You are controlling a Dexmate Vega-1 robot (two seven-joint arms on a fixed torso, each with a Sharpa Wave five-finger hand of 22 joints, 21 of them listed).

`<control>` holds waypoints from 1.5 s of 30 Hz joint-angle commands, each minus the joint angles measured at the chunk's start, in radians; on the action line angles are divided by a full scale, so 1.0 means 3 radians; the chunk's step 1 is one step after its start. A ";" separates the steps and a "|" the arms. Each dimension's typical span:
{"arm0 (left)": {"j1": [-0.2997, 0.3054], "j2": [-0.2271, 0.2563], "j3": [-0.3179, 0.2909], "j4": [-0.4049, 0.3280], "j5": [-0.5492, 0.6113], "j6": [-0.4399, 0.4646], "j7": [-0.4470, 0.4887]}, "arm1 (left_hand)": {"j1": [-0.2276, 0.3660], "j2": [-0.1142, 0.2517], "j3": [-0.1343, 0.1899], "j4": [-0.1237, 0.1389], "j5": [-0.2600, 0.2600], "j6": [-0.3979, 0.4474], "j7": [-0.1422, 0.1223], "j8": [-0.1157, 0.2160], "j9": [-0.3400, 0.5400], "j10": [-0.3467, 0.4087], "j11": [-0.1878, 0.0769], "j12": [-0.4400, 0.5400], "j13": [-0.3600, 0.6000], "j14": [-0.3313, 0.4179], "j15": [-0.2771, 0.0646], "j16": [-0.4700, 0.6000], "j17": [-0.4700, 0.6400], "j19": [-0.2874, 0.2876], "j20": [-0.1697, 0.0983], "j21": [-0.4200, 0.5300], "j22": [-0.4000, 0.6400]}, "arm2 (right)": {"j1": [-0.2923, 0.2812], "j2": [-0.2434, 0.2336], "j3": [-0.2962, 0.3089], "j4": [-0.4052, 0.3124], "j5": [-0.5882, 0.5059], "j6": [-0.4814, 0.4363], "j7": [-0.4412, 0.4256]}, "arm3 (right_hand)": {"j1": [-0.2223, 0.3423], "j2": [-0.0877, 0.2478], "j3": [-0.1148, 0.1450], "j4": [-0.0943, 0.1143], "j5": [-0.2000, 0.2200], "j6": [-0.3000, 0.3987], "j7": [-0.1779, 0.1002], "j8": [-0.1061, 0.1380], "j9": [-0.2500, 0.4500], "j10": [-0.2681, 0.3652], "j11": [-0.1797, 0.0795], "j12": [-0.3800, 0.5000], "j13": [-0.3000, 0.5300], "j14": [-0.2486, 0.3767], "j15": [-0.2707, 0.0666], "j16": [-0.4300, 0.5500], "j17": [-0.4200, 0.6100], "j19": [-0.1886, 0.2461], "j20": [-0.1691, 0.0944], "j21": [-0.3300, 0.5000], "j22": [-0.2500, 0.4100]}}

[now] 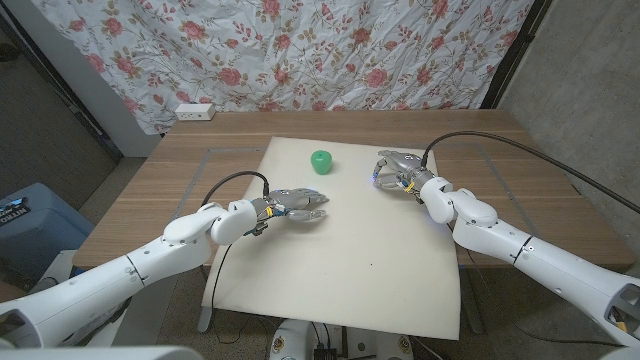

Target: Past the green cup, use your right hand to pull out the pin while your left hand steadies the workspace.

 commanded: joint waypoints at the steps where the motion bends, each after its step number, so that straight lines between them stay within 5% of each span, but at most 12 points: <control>1: 0.0008 0.0013 -0.0001 -0.0020 0.0005 0.0008 -0.0024 | 0.0036 0.0348 0.0036 -0.0001 0.0012 0.0025 -0.0014 0.0011 0.0011 0.0029 -0.0012 0.0024 0.0012 0.0011 -0.0245 0.0022 0.0009 0.0006 -0.0414 0.0010 0.0016 | 0.0006 0.0011 -0.0003 0.0042 0.0034 0.0031 -0.0067 | 0.0060 0.0019 0.0013 -0.0001 -0.0004 0.0065 -0.0004 0.0045 0.0022 0.0054 -0.0008 0.0034 0.0014 0.0041 -0.0025 0.0018 0.0015 0.0043 -0.0004 -0.0006 0.0010; 45: -0.0034 -0.0043 0.0040 0.0039 0.0007 0.0005 -0.0032 | 0.0053 0.0330 0.0113 -0.0038 0.0002 0.0038 -0.0017 0.0006 0.0013 0.0043 -0.0019 0.0022 0.0013 0.0020 -0.0241 0.0020 0.0009 0.0020 -0.0409 0.0008 0.0017 | 0.0034 0.0055 -0.0009 0.0165 0.0152 0.0147 -0.0177 | 0.0249 0.0158 0.0009 -0.0001 -0.0009 0.0439 -0.0017 0.0268 0.0096 0.0251 -0.0089 0.0050 0.0009 0.0153 -0.0129 0.0059 0.0033 0.0152 -0.0050 -0.0011 0.0012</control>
